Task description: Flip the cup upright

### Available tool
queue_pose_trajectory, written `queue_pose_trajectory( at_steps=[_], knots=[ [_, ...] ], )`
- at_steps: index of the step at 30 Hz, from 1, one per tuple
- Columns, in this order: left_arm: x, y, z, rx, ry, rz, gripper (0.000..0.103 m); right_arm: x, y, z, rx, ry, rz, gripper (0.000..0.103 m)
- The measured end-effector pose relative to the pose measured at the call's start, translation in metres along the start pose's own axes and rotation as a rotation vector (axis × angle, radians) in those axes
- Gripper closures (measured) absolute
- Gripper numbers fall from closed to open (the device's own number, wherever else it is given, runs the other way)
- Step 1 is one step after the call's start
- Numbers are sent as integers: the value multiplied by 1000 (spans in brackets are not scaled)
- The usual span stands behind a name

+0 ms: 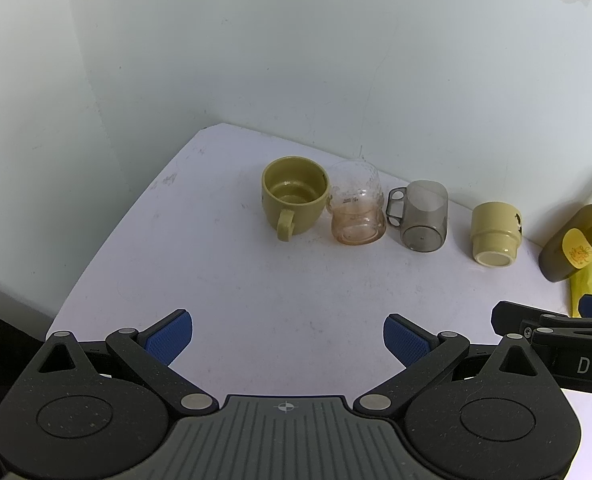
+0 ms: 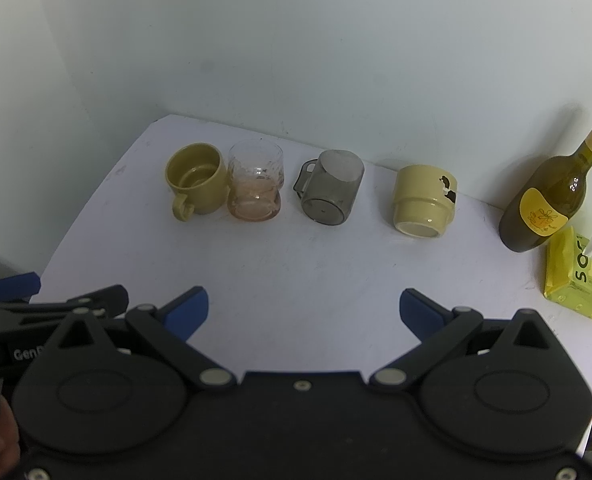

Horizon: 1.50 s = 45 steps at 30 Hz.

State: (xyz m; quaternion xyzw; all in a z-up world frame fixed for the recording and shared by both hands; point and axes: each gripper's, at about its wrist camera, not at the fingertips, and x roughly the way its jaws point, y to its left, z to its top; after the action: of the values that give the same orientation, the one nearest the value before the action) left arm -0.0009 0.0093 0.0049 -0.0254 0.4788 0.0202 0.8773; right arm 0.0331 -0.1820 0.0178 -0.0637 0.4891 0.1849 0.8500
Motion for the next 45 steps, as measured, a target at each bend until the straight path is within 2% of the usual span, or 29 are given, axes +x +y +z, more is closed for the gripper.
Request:
queue_pose_trajectory(
  at_steps=[38,45],
  knots=[
    [2,-1,-5,-24,9,15,0,0,-4,-2,8,7,12,0],
    [6,-2,-6,-33,19,18,0,5,-11,0,2,-43,24,0]
  ],
)
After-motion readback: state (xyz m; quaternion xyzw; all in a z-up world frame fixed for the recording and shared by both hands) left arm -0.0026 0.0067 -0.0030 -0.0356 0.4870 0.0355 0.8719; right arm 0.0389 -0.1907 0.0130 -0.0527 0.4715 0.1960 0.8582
